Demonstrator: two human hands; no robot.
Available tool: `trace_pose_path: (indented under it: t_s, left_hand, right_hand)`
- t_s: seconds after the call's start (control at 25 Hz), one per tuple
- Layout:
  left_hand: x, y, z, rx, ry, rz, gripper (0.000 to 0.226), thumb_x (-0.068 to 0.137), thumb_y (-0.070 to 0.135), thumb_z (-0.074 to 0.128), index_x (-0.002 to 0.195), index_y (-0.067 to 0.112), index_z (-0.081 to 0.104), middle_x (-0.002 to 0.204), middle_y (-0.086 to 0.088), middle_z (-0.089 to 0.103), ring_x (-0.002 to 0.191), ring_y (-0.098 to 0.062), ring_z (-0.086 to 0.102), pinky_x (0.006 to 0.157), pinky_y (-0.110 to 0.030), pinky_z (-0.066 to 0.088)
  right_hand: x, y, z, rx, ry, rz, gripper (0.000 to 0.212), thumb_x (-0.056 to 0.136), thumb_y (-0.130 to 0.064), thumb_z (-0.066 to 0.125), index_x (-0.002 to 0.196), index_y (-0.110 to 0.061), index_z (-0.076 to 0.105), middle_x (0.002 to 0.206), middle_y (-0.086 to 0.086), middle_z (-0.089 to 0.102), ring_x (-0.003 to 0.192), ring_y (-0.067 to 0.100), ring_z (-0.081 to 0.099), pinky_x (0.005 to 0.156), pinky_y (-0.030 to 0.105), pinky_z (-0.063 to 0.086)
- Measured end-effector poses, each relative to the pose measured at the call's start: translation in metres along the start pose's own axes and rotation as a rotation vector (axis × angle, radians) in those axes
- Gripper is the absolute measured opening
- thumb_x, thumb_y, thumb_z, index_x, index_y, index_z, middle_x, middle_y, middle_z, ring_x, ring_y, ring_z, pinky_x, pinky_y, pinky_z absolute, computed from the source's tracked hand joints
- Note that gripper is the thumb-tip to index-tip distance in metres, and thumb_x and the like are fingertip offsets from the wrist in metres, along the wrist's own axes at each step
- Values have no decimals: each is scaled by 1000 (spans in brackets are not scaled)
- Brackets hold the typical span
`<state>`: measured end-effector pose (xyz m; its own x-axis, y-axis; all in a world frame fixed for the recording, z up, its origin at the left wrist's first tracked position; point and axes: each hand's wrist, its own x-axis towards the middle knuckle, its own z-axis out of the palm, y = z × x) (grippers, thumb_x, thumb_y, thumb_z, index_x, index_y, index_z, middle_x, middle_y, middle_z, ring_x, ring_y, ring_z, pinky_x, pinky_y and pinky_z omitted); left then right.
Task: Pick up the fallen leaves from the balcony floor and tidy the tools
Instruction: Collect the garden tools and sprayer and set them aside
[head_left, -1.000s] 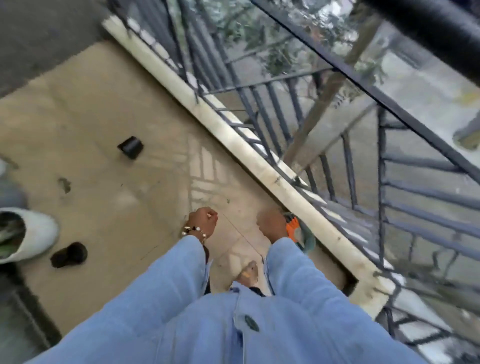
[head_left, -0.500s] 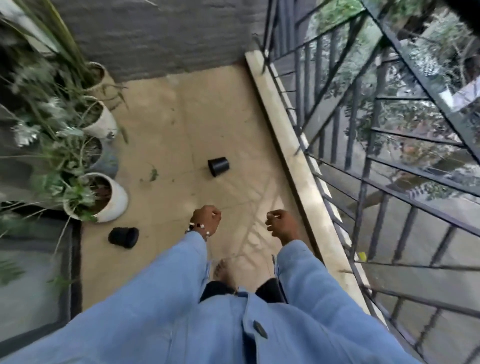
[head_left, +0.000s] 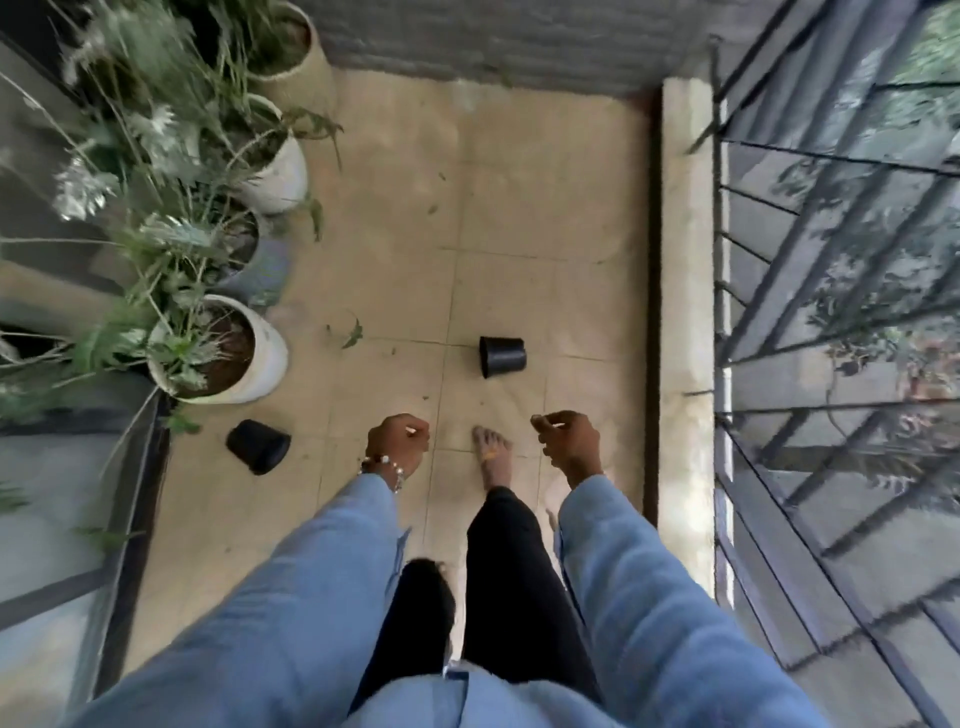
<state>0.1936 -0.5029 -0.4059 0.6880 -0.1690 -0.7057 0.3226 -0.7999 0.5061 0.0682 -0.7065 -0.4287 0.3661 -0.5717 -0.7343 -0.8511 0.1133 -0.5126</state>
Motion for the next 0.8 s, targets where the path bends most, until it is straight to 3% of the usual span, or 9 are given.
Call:
trace_pose_path:
  t_s: [0.08,0.24,0.32,0.4,0.52,0.64,0.72,0.8]
  left_hand:
    - [43,10,8,2,-23,-21,15,87,7,62,84,16,72,86,-16,74,84,-31,71,81,-42,57]
    - [137,13,31,36,-9,-88,16,86,9,61,93,15,74,91,-12,74,87,-26,70,82,-35,56]
    - [188,-2,51,43,-20,-156,17,84,12,60,90,21,72,90,-8,74,86,-26,69,82,-31,55]
    - [239,-26,75,42,-61,-184,16,85,15,59,90,24,71,90,-7,74,88,-27,69,84,-32,54]
    - [313,-74,105,100,-105,-148,18,88,17,59,101,18,71,95,-10,74,96,-31,66,89,-38,52]
    - [362,-126,114,174,-115,-147,19,91,18,58,106,18,70,95,-10,73,97,-29,65,91,-35,50]
    - [377,-153,110,187,-95,-183,20,91,17,58,107,16,70,97,-9,73,99,-26,65,90,-32,50]
    - [375,-167,103,150,-61,-253,20,90,16,58,106,15,70,97,-8,73,100,-24,65,86,-28,49]
  right_hand:
    - [51,-25,8,-102,-28,3,31,80,-45,68,89,-15,69,96,16,72,82,28,61,81,45,54]
    - [160,-62,48,-311,-82,-39,32,89,-37,63,103,-9,68,102,17,70,98,36,64,89,32,46]
    - [221,-58,85,-344,-125,-47,34,89,-34,62,111,-7,61,106,20,68,97,39,65,92,40,48]
    - [279,-46,124,-406,-135,-64,42,90,-29,59,124,-7,51,116,24,62,100,42,62,86,50,52]
    - [358,-21,180,-567,-96,-106,60,92,-26,55,144,-9,29,126,26,54,110,43,56,86,42,50]
    - [411,7,225,-793,-62,-116,76,95,-31,52,152,-11,5,124,30,54,110,45,55,82,42,47]
    - [422,22,242,-894,-15,-147,73,97,-23,48,152,-8,2,120,32,55,104,47,57,77,45,49]
    - [417,25,246,-905,62,-170,65,95,-8,44,151,-6,11,116,31,57,100,47,59,75,46,50]
